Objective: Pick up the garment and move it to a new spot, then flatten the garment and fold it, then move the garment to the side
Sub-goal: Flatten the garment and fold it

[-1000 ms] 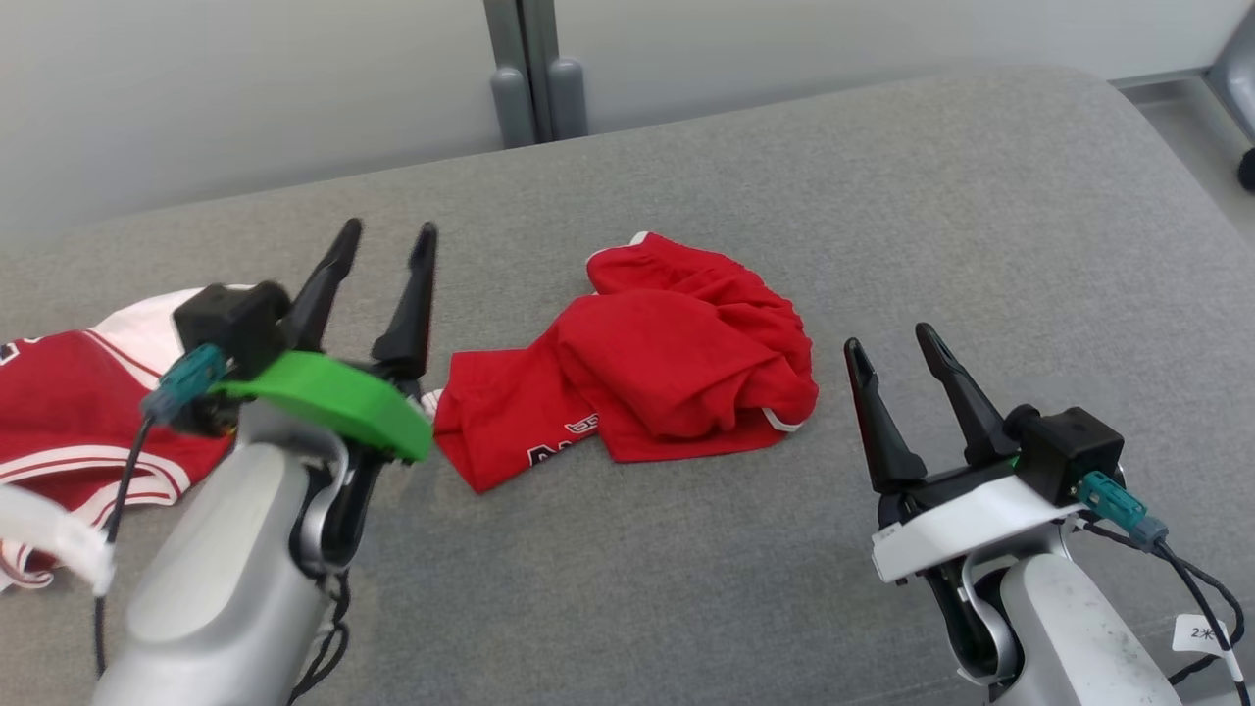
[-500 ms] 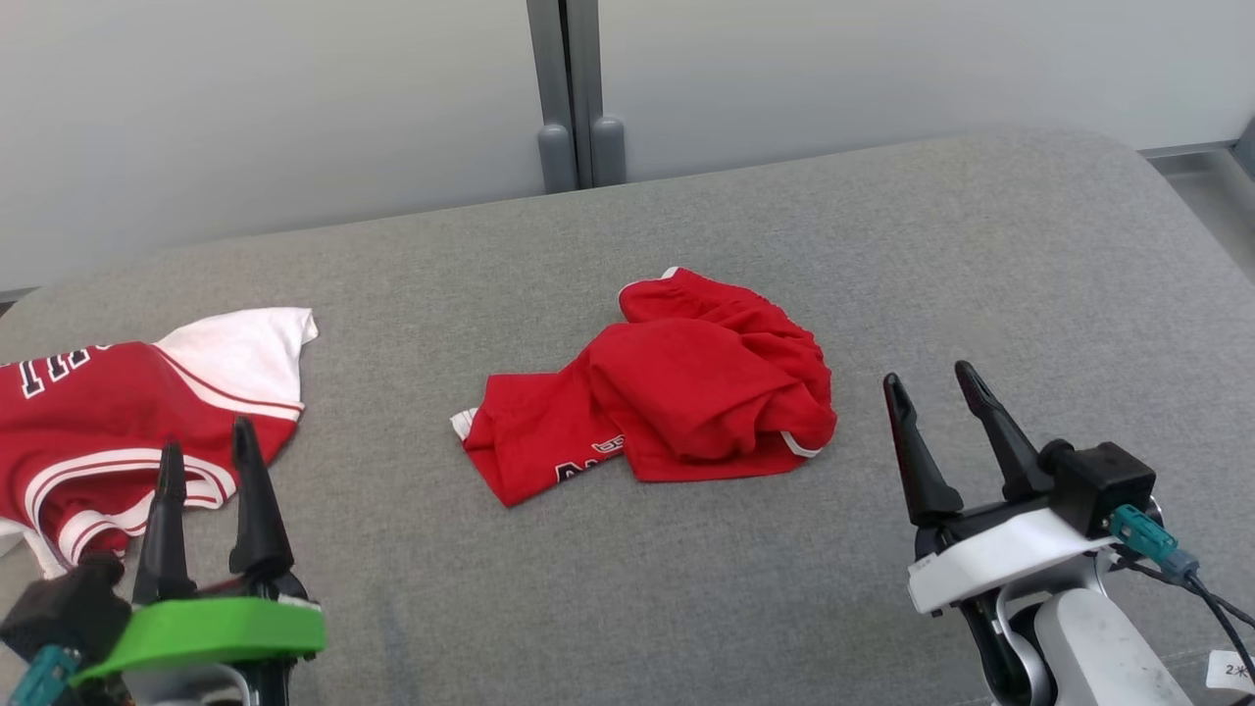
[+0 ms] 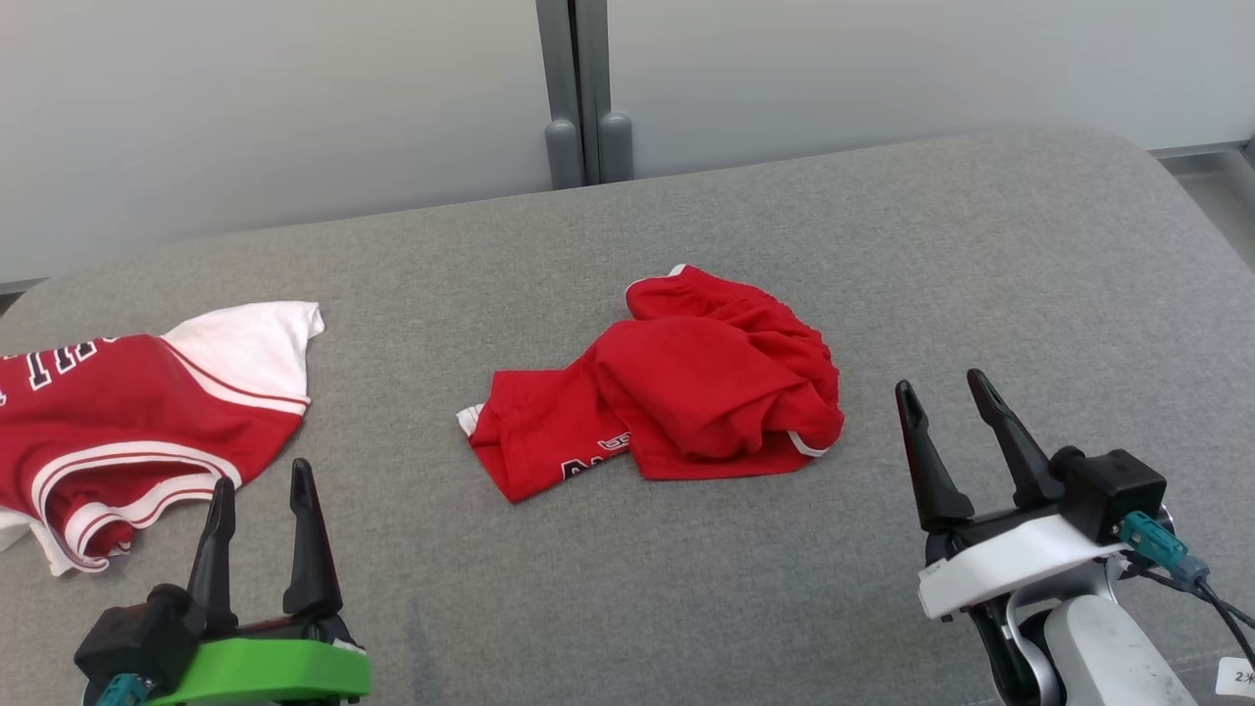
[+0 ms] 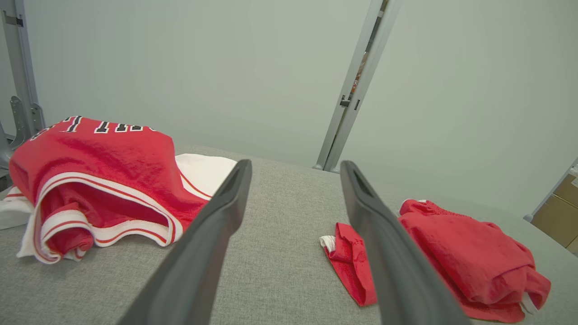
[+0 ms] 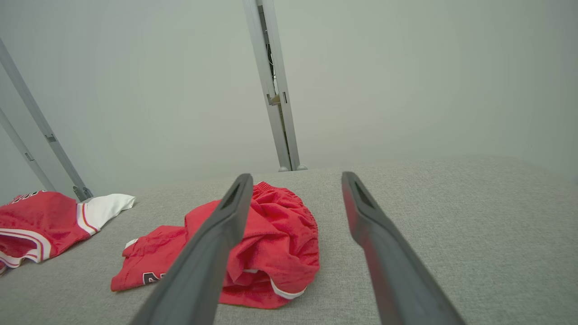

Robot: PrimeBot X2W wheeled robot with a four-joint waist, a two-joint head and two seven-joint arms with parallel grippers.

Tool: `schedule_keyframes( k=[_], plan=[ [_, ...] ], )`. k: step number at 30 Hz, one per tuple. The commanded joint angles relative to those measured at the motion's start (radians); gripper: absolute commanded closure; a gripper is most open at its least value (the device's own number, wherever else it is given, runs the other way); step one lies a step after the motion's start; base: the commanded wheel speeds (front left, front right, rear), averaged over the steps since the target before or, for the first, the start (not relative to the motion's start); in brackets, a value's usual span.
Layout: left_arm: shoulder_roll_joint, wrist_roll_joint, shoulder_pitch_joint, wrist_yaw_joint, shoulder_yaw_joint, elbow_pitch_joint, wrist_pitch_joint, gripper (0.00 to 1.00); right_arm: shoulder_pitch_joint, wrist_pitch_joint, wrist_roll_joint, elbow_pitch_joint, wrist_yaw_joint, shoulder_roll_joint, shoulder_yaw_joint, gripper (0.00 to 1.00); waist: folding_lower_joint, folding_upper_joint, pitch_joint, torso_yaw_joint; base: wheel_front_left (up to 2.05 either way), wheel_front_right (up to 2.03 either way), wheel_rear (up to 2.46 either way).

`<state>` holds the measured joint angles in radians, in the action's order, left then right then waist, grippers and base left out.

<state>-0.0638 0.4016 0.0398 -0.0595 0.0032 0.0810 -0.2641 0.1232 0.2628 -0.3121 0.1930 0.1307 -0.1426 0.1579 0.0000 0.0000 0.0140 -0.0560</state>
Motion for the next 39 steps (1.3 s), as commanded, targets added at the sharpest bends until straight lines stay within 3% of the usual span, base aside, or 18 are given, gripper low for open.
schedule_keyframes(
  k=[1, 11, 21, 30, 39],
  plan=[
    [0.004, -0.013, -0.002, -0.006, 0.008, 0.005, 0.000, 0.00, 0.000, 0.003, 0.002, -0.003, 0.000, -0.006, -0.003, 0.00, 0.0000, 0.0000, 0.000, 0.000, 0.00, 0.00, 0.00],
    [0.012, -0.031, -0.031, -0.022, 0.001, 0.040, 0.000, 0.00, 0.012, 0.003, -0.002, 0.002, 0.000, -0.004, 0.003, 0.00, 0.0000, 0.0000, 0.001, -0.006, 0.00, 0.00, 0.00],
    [0.012, 0.022, -0.174, -0.021, -0.252, 0.170, 0.069, 0.00, 0.063, 0.003, -0.003, -0.020, 0.000, -0.025, -0.027, 0.00, 0.0000, 0.0000, 0.049, -0.028, 0.00, 0.00, 0.00],
    [0.011, 0.135, -0.364, 0.050, -0.509, 0.357, 0.302, 0.00, 0.112, 0.003, -0.012, -0.034, 0.000, -0.033, -0.038, 0.00, 0.0000, 0.0000, 0.123, -0.120, 0.00, 0.00, 0.00],
    [0.011, 0.269, -0.491, 0.089, -0.533, 0.590, 0.381, 0.00, 0.122, 0.003, -0.024, -0.030, 0.000, -0.011, -0.034, 0.00, 0.0000, 0.0000, 0.156, -0.221, 0.00, 0.00, 0.00]
  ],
)
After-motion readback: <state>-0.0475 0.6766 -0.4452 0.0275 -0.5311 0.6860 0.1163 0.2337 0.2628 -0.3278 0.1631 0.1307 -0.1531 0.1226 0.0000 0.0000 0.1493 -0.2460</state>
